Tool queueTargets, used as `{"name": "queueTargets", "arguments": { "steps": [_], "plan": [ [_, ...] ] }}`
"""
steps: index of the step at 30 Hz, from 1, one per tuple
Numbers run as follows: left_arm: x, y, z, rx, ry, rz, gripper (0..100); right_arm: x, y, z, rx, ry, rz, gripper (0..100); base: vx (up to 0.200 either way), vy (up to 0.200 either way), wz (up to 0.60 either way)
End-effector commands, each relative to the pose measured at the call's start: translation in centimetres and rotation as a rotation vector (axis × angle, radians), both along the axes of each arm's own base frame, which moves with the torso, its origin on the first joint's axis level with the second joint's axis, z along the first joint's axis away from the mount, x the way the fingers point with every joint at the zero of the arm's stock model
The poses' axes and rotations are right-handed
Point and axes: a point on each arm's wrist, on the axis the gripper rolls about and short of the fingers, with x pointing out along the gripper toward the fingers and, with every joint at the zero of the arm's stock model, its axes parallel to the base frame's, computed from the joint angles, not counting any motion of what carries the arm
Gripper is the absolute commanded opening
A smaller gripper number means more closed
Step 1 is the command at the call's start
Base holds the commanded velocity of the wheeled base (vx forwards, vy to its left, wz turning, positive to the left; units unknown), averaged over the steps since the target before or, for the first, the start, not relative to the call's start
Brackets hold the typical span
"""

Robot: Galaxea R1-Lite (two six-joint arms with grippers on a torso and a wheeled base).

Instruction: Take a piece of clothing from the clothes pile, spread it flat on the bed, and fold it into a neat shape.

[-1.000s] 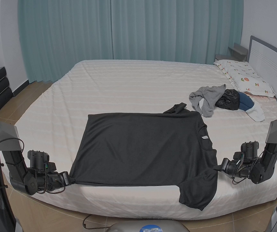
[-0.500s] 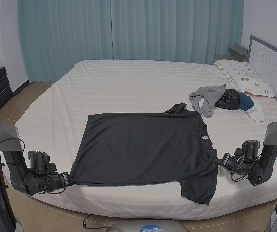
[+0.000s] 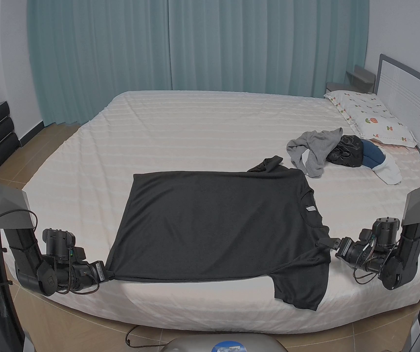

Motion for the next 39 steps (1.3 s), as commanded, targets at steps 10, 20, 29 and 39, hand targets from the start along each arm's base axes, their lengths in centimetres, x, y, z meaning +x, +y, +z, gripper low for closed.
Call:
{"name": "queueTargets", "arguments": {
  "steps": [10,20,29,39],
  "plan": [
    [0.0,0.0,0.0,-0.002,0.0,0.003,0,-4.7,1.1,-0.6,-0.056,0.085,0.162,100,0.0,0.0,0.0],
    [0.0,0.0,0.0,-0.002,0.0,0.003,0,-4.8,2.2,-1.5,-0.047,0.077,0.212,100,0.0,0.0,0.0],
    [0.0,0.0,0.0,-0.002,0.0,0.003,0,-4.7,2.3,-1.8,-0.048,0.076,0.215,100,0.0,0.0,0.0],
    [0.1,0.0,0.1,-0.005,-0.003,0.006,0,-5.4,1.2,-1.3,-0.061,0.084,0.178,0,0.0,0.0,0.0]
  ]
}}
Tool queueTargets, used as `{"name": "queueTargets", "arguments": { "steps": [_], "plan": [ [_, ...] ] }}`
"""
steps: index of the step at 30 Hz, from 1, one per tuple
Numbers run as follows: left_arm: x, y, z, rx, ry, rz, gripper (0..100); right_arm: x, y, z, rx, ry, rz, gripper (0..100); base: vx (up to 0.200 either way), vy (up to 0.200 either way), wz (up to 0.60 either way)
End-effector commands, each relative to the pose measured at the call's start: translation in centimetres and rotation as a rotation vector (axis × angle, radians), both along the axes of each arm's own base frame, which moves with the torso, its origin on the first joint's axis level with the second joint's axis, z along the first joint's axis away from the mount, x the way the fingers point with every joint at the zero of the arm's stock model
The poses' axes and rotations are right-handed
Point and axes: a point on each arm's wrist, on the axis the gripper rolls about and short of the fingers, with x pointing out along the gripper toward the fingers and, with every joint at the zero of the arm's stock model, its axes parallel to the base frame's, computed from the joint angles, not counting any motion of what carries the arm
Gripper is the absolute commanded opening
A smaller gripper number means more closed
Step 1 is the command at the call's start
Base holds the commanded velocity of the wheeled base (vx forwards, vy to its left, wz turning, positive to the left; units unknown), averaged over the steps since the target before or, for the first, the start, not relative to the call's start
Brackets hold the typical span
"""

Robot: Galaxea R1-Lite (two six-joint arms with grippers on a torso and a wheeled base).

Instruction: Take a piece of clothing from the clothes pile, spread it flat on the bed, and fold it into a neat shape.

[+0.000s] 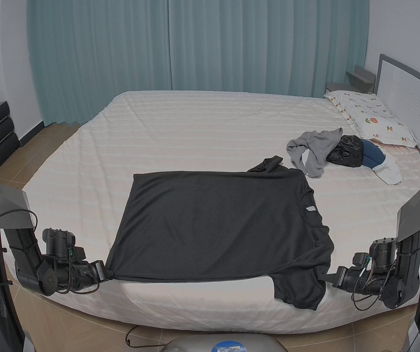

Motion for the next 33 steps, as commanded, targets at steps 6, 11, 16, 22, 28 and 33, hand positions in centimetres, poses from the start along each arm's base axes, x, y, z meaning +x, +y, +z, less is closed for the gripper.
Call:
{"name": "queueTargets", "arguments": {
  "steps": [6,11,16,22,28,33],
  "plan": [
    [-0.2,0.0,0.0,0.018,0.001,0.005,0,-1.4,-1.1,0.8,-0.04,-0.009,0.004,0,0.0,0.0,0.0],
    [-0.6,0.1,0.2,0.074,-0.015,0.037,0,-2.5,-1.8,1.3,-0.042,-0.016,0.045,0,0.0,0.0,0.0],
    [-1.5,0.0,0.2,0.113,-0.046,0.005,0,-3.3,-2.4,1.7,-0.047,-0.031,0.089,0,0.0,0.0,0.0],
    [-3.3,0.0,0.0,0.19,-0.028,-0.086,0,-3.6,-2.4,1.7,-0.051,-0.024,0.094,0,0.0,0.0,0.0],
    [-3.2,0.2,-0.1,0.242,-0.035,-0.059,0,-3.7,-2.4,2.0,-0.052,-0.024,0.094,0,0.0,0.0,0.0],
    [-3.1,0.4,-0.3,0.252,-0.059,-0.045,0,-4.1,-2.4,2.1,-0.067,0.001,0.113,0,0.0,0.0,0.0]
  ]
}}
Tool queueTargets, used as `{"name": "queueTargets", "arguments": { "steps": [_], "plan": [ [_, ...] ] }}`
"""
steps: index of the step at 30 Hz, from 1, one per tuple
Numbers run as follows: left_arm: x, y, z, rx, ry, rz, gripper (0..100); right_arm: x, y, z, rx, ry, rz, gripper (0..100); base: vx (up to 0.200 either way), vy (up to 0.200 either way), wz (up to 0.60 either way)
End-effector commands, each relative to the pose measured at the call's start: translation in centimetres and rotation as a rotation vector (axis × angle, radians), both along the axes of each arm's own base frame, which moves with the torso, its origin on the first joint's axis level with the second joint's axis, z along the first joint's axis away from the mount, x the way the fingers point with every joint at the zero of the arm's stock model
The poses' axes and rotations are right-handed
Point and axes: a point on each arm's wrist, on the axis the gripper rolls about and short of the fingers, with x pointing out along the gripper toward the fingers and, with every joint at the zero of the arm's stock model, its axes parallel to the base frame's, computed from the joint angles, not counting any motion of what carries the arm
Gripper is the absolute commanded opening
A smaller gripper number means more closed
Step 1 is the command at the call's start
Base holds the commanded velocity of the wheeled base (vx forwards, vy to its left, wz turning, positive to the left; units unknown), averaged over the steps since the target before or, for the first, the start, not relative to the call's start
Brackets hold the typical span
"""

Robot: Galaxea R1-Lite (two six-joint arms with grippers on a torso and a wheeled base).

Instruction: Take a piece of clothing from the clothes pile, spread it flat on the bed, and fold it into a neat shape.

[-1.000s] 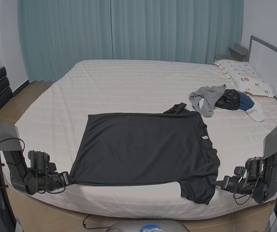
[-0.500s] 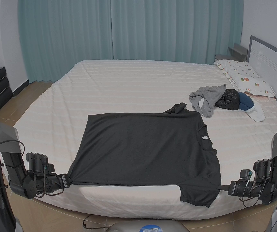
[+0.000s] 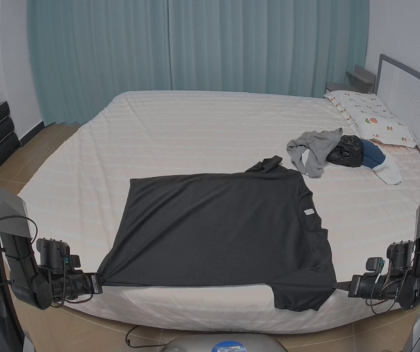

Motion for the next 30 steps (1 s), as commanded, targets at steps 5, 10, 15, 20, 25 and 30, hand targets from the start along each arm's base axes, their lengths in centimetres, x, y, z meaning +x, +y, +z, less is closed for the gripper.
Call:
{"name": "queueTargets", "arguments": {
  "steps": [5,10,15,20,25,30],
  "plan": [
    [-0.6,0.0,-0.5,0.015,0.011,-0.013,0,-1.3,-0.1,0.6,-0.052,0.037,0.048,0,0.0,0.0,0.0],
    [-1.8,0.1,-0.6,0.073,0.035,-0.082,0,-2.0,-0.1,0.7,-0.089,0.063,0.092,0,0.0,0.0,0.0],
    [-1.6,0.2,-0.7,0.081,0.014,-0.078,0,-2.7,-0.1,0.9,-0.124,0.082,0.14,0,0.0,0.0,0.0],
    [-2.1,0.3,-0.7,0.094,0.005,-0.09,0,-3.5,0.0,1.5,-0.155,0.098,0.189,0,0.0,0.0,0.0],
    [-3.3,0.2,-0.7,0.136,0.031,-0.14,0,-3.8,0.0,1.5,-0.164,0.109,0.206,0,0.0,0.0,0.0],
    [-4.2,0.2,-0.6,0.173,0.046,-0.178,0,-4.1,-0.1,1.7,-0.179,0.107,0.225,0,0.0,0.0,0.0]
  ]
}}
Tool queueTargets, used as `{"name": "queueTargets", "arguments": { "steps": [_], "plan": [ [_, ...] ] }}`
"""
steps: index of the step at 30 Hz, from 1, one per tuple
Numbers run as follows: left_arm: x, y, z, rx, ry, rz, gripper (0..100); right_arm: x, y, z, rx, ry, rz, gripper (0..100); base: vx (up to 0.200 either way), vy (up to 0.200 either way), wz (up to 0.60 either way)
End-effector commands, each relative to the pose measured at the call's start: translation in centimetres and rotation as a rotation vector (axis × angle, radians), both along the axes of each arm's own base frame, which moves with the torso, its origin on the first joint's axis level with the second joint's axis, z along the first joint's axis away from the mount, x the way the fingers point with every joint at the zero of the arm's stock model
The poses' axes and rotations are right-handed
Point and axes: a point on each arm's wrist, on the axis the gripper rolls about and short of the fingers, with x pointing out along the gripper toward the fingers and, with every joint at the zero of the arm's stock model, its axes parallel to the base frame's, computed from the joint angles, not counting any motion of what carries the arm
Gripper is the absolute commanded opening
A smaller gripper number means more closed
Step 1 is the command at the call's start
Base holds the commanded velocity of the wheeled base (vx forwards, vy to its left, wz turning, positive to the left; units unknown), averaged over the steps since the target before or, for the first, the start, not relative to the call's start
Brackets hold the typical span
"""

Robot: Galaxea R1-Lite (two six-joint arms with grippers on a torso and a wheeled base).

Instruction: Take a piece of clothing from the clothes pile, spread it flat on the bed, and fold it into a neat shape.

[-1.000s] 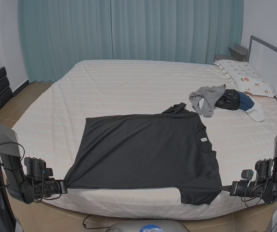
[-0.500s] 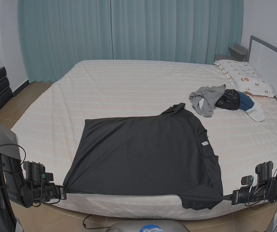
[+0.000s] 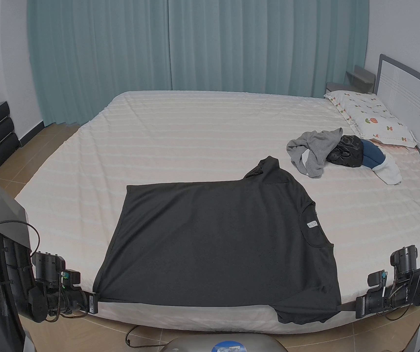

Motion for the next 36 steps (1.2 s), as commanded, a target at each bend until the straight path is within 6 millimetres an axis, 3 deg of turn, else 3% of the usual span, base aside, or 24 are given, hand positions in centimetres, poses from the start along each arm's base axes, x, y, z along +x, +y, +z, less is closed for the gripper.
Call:
{"name": "queueTargets", "arguments": {
  "steps": [1,22,36],
  "plan": [
    [-0.7,0.0,0.2,0.012,0.016,0.001,0,-0.7,0.0,0.6,-0.005,-0.003,0.005,0,0.0,0.0,0.0],
    [-2.5,0.2,2.0,0.088,0.062,-0.027,0,-3.3,0.3,2.5,-0.048,0.026,0.095,0,0.0,0.0,0.0],
    [-2.3,0.2,3.3,0.087,0.014,-0.019,0,-3.1,0.2,3.5,-0.054,-0.037,0.088,0,0.0,0.0,0.0]
  ]
}}
